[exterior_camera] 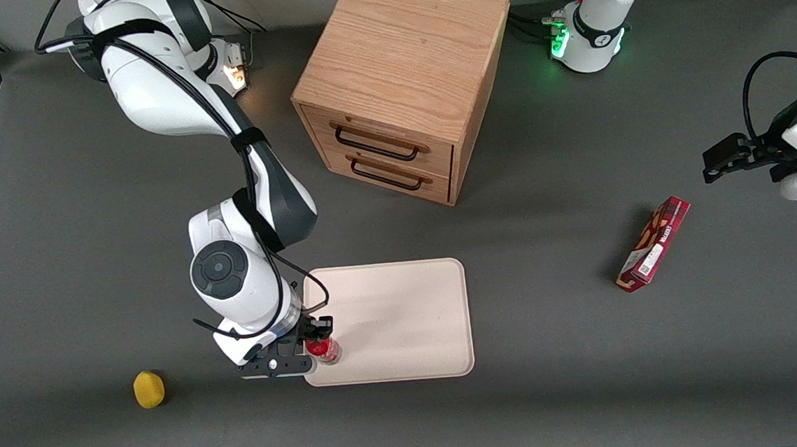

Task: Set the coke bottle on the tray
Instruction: 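Lower the bottle onto the tray and open the right gripper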

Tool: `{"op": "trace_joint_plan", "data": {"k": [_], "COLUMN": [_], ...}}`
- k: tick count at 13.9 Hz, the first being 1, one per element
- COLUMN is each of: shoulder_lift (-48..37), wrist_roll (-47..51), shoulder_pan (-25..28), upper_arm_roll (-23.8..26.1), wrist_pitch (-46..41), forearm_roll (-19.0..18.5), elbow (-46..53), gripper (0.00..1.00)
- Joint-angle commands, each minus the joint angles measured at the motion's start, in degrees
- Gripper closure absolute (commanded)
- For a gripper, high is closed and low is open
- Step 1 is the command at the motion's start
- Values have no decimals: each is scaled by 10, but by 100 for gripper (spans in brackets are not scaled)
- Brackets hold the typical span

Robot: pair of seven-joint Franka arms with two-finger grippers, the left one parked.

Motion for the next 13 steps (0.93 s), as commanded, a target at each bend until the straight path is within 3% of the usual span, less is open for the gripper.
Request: {"op": "trace_joint_plan", "data": {"k": [1, 3, 4, 5, 7, 13], "shoulder_lift": [12, 13, 19, 20, 22, -4], "wrist_roll": [0, -2, -3, -4, -5, -8], "shoulder_pan": [0, -8, -9, -9, -10, -8], "upper_arm_roll": [-3, -3, -3, -3, -3, -7], "wrist_pitch": [-6, -5, -5, -3, -2, -40], "forearm_roll": [14, 15, 15, 15, 14, 10], "elbow": [20, 18, 19, 18, 19, 22], "gripper": [100, 100, 81, 79, 0, 0]}}
